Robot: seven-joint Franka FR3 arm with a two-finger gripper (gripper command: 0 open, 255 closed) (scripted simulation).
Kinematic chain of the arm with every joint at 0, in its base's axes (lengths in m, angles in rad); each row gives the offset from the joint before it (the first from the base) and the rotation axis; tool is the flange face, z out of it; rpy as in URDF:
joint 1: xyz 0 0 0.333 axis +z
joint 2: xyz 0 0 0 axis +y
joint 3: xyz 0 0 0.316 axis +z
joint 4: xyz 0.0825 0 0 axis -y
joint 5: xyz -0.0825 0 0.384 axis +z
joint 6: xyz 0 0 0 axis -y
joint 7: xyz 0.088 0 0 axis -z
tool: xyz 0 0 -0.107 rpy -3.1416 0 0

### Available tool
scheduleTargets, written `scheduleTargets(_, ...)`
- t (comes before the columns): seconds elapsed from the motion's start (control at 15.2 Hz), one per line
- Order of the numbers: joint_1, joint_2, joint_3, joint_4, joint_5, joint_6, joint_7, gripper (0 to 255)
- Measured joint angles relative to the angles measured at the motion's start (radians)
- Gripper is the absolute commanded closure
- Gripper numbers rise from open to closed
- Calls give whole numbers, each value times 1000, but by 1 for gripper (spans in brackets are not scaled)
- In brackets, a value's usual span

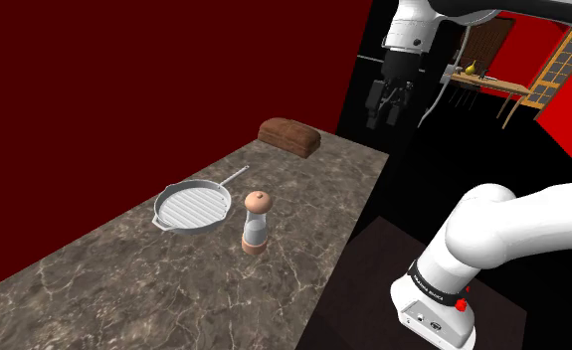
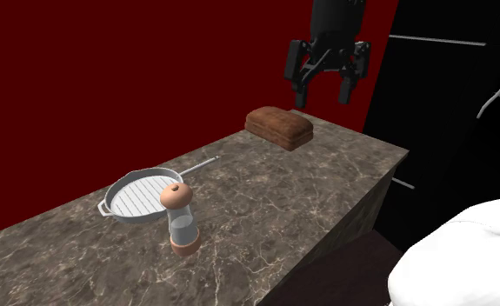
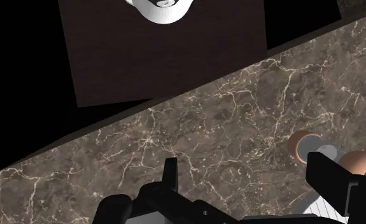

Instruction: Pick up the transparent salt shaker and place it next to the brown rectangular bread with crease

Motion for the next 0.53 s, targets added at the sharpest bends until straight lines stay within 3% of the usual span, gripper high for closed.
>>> scheduleTargets(0.13, 3, 1, 9, -10, 8, 13, 9, 0)
scheduleTargets(0.53, 37, 34, 94, -100, 90, 175, 84, 0)
